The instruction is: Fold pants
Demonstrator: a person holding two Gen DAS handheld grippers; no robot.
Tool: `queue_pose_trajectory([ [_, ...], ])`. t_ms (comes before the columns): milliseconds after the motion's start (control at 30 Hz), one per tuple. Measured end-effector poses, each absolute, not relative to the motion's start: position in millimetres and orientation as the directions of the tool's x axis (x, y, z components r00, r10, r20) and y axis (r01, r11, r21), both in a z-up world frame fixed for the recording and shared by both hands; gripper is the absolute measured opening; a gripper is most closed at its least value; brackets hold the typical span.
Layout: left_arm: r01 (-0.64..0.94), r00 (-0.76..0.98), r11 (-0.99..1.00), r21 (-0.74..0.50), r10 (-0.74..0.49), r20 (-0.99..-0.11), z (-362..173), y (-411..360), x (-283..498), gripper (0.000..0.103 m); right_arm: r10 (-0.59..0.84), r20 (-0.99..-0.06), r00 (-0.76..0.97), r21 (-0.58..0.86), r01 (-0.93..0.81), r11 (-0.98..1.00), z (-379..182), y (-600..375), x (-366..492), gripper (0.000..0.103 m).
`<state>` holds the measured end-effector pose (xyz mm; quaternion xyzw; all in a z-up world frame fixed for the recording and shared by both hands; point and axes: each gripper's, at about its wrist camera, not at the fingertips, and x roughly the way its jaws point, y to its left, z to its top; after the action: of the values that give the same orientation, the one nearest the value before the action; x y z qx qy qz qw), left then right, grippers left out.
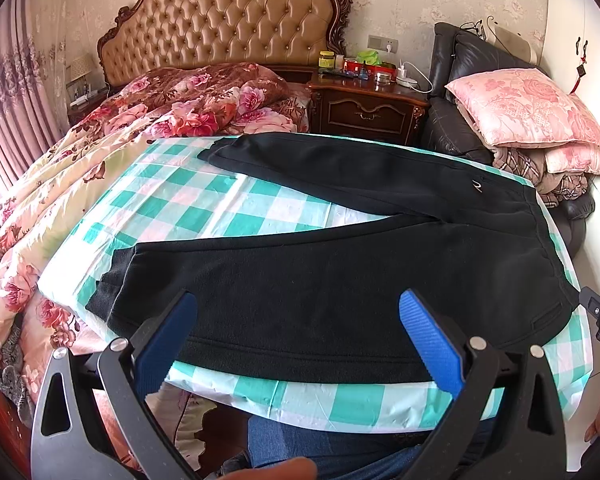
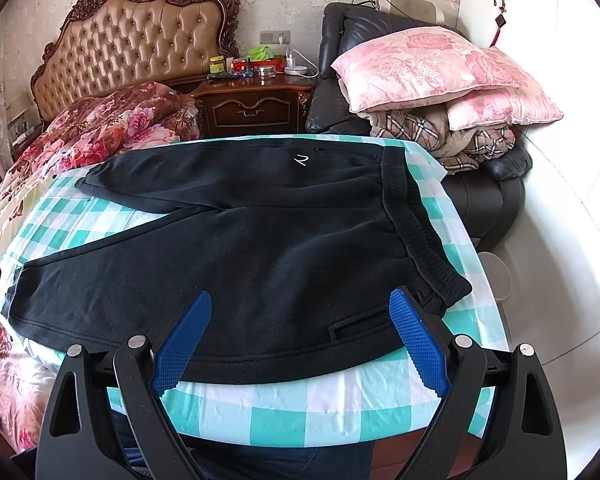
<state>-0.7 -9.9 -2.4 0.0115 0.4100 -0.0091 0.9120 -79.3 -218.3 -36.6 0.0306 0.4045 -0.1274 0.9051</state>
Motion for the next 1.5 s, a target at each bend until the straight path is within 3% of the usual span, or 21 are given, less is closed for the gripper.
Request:
queue_pose_trajectory([
  [1500, 0.029, 0.655, 1.0, 0.005, -0.015, -0.756, -14, -6, -4, 0.101, -0.204, -0.742, 0.639, -0.046, 0.255, 0.966, -40, -216, -80, 0.088],
])
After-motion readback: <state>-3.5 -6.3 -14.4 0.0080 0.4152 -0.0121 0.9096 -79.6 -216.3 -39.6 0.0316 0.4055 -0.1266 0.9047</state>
